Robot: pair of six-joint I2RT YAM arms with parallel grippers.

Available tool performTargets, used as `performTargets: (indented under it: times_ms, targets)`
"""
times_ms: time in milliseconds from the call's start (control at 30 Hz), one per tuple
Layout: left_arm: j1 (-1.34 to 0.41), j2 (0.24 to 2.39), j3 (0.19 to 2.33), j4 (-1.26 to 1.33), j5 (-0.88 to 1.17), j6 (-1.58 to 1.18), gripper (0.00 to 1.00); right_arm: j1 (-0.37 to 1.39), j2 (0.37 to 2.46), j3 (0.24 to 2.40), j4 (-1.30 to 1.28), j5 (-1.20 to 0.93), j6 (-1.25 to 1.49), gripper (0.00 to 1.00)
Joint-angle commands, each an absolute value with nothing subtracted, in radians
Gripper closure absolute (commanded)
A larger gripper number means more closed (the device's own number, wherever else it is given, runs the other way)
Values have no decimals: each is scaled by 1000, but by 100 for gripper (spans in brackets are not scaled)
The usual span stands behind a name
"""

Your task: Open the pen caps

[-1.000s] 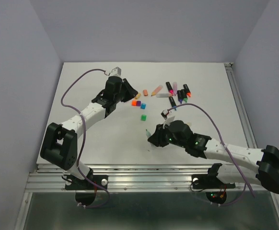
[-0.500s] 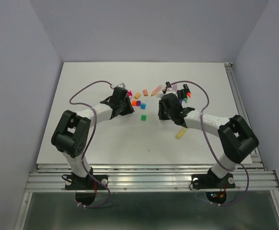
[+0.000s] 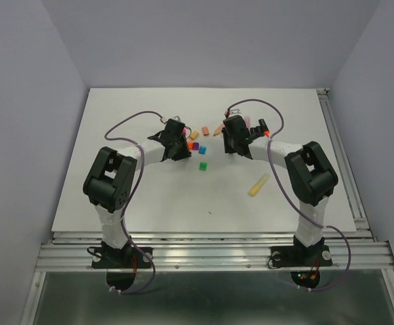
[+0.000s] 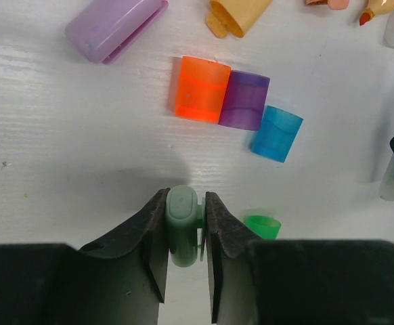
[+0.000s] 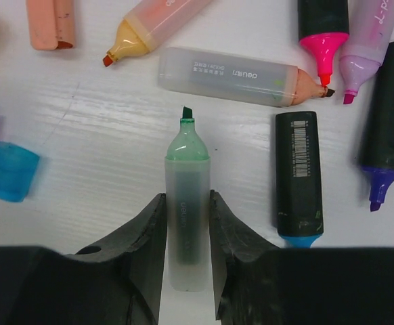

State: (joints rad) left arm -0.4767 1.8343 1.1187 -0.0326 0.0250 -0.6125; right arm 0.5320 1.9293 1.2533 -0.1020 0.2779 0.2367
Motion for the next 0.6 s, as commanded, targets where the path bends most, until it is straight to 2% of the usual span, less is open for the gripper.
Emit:
performTargets:
  times_ms: [0,133,300,467,567]
  targets:
    - [-482,1861,1183,-90,14,-595,84,506,1965,1333,-136,344,198,90]
    - [-482,1876,1218,-127,25,-595,80,494,1982,1347,-149,350,202,85]
    - [-482,1888,1247,-155,34,-604,68,486,1976,1336,-137,336,207,81]
    - [-480,1905,1270,-173,75,-594,62,483,1974,1341,-140,337,209,77]
    - [-482,1908,1275,-179,87,-592,57,482,1951,1336,-140,324,215,70]
